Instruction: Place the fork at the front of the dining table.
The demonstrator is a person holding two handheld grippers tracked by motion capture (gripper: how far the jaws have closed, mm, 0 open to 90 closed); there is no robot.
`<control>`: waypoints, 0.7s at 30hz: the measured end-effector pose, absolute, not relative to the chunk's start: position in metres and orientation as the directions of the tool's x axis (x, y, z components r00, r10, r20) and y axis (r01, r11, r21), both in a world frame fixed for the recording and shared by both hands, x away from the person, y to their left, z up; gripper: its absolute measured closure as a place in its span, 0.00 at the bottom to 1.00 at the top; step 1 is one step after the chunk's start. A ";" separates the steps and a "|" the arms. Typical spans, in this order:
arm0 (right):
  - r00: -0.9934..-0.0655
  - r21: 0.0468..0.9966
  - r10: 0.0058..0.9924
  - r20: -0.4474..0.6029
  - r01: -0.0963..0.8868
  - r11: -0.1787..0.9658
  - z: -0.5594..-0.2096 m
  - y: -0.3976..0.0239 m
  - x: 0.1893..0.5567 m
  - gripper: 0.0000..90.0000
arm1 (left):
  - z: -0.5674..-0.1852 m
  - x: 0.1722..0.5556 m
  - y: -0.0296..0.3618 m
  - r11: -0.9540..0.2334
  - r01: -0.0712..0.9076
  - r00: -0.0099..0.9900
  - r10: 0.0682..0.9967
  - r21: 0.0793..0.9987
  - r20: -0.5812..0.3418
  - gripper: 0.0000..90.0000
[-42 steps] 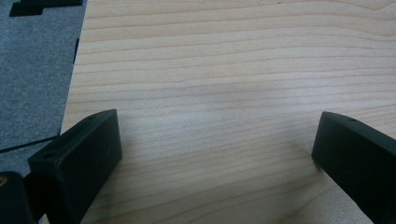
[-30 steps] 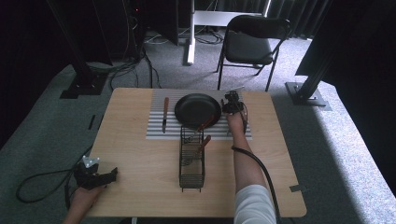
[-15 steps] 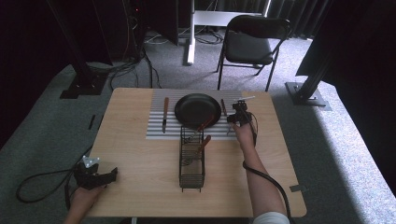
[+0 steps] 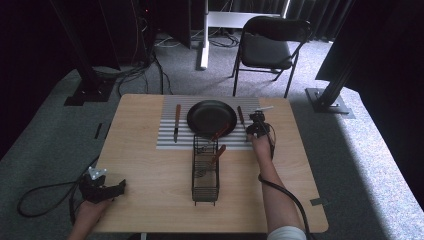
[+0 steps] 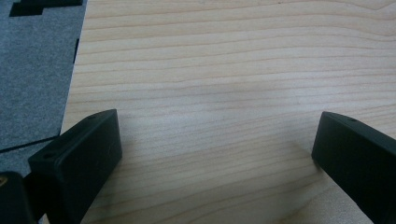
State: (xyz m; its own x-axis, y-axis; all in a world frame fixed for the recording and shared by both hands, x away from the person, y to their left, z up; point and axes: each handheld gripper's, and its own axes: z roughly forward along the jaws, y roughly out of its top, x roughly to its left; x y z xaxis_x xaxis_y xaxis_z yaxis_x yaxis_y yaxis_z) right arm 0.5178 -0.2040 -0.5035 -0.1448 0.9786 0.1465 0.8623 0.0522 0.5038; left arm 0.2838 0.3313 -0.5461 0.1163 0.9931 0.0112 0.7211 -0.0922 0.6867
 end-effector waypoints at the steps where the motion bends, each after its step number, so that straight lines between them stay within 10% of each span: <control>1: -0.139 0.498 0.979 0.146 0.866 0.048 -0.505 -0.207 0.518 0.93 | -0.546 0.284 0.331 -0.092 0.721 0.116 0.993 0.687 0.011 0.02; 9: -0.089 0.520 0.974 0.209 0.853 -0.033 -0.505 -0.225 0.505 0.61 | -0.546 0.284 0.331 -0.092 0.721 0.116 0.993 0.687 0.011 0.01; 21: -0.150 0.497 0.942 0.301 0.867 -0.021 -0.520 -0.219 0.480 0.54 | -0.546 0.284 0.331 -0.092 0.721 0.116 0.993 0.687 0.011 0.01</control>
State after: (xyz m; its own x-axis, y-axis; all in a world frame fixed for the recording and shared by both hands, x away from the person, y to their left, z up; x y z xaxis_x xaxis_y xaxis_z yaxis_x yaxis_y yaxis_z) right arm 0.4798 -0.2189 -0.5195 -0.1497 0.9418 0.3009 0.8673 -0.0211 0.4973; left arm 0.2838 0.3313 -0.5461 0.1162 0.9932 0.0112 0.7211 -0.0921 0.6866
